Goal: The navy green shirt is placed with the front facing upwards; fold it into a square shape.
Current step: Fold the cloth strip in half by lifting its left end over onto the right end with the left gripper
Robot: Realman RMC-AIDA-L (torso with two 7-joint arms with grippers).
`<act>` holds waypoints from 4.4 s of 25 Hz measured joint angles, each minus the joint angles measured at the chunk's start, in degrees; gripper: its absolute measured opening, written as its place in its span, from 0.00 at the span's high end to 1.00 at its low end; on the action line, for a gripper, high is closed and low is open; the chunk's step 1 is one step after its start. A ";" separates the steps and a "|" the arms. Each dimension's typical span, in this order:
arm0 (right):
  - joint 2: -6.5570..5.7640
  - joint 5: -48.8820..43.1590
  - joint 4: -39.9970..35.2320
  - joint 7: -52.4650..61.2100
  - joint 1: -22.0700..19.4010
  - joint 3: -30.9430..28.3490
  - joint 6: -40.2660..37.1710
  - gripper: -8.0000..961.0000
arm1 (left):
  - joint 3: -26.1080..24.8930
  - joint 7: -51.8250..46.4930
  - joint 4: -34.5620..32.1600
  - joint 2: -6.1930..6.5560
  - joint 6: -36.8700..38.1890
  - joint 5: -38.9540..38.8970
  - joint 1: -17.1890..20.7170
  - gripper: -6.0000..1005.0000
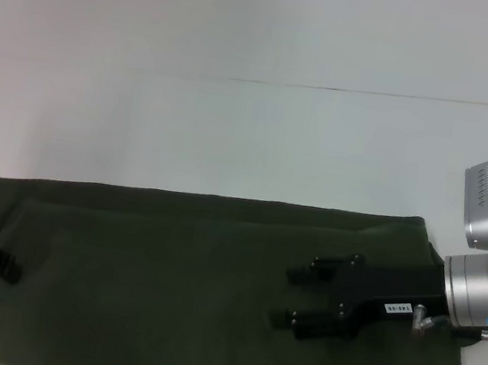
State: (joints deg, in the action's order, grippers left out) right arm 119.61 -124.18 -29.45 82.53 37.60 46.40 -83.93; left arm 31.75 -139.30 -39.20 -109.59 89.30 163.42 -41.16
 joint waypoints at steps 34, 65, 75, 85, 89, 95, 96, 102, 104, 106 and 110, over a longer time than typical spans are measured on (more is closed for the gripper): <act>-0.09 0.00 -0.09 0.00 -0.17 0.10 -0.39 0.15 | 0.55 1.10 0.71 -0.70 2.21 -1.95 -0.28 0.81; 0.64 2.02 1.48 -1.44 1.49 0.45 0.19 0.15 | -2.68 -0.36 -7.46 2.94 4.48 0.30 0.75 0.96; 0.69 4.21 3.20 -4.86 1.67 1.14 1.16 0.15 | -5.57 -0.24 -10.54 1.96 11.71 -6.35 0.59 0.96; 0.59 8.22 5.00 -9.04 0.95 1.30 3.76 0.15 | -5.86 -1.64 -12.78 -0.30 21.51 -20.11 -0.72 0.96; 0.24 11.65 4.53 -9.09 -0.53 1.01 6.66 0.15 | -5.25 -2.23 -12.26 -3.31 22.74 -25.35 -1.15 0.96; -0.01 16.34 1.01 -9.12 -3.92 -0.11 8.93 0.16 | -4.74 -1.75 -10.69 -8.83 21.70 -28.23 -1.86 0.96; 0.03 16.65 0.46 -9.13 -4.53 -0.80 9.49 0.16 | -4.73 -1.63 -10.44 -9.64 21.28 -28.58 -1.90 0.96; -0.02 17.51 -0.65 -9.14 -6.89 -8.47 12.71 0.16 | -4.28 0.06 -6.34 -13.55 16.17 -29.62 -1.92 0.96; -0.02 17.64 -0.98 -9.16 -7.59 -11.57 13.33 0.16 | -3.23 1.00 -3.14 -14.06 13.80 -29.78 -1.96 0.96; -0.01 17.69 -1.03 -9.40 -8.20 -13.97 13.59 0.16 | -2.46 2.15 0.47 -14.23 11.43 -31.00 -1.99 0.96; 0.00 17.72 -0.97 -10.69 -8.79 -16.97 13.68 0.16 | -2.07 5.25 7.76 -14.27 8.02 -34.48 -2.59 0.96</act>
State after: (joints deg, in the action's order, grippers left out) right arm 119.61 -106.46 -30.42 71.84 28.81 29.42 -70.25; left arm 29.67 -134.05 -31.44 -123.86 97.32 128.94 -43.75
